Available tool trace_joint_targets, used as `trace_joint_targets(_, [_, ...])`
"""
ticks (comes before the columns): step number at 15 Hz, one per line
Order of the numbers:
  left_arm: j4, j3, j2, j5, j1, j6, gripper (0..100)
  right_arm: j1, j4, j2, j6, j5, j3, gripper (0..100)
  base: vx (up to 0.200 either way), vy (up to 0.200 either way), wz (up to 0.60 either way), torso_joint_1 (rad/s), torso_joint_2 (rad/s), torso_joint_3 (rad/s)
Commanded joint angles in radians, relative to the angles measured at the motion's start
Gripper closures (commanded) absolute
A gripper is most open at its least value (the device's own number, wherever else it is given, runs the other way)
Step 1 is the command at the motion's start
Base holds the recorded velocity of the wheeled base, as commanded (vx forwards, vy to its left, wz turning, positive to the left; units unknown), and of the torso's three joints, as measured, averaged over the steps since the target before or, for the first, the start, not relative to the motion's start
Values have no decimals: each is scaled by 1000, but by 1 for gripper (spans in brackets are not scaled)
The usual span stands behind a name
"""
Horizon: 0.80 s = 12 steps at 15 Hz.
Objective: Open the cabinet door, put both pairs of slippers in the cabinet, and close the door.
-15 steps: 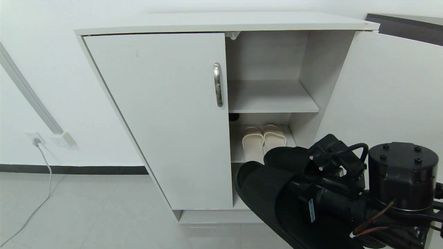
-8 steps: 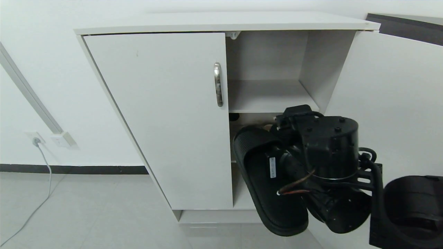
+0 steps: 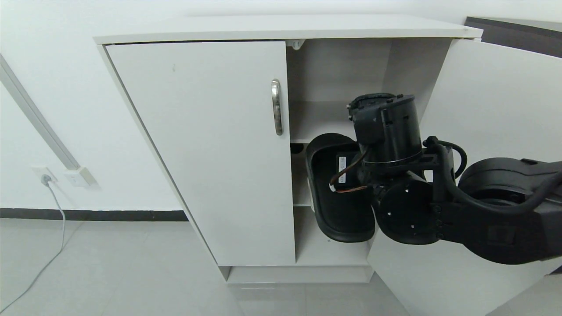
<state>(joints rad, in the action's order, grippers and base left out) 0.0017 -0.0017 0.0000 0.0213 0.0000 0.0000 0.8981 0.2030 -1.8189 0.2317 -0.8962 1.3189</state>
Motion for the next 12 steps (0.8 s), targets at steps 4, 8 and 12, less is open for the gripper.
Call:
trace_joint_targets(4, [0,0,0,0,0,0,100,-10,1,-5,-2,25,9,100,0,0,0,0,0,0])
trace_joint_targets(8, [0,0,0,0,0,2,100,-25,1,-7,-6,39,9,100,100,0,0,1,2,1])
trace_joint_targets(12, [0,0,0,0,0,2,100,-27,3,-8,-8,39,11,100,200,0,0,0,4,4])
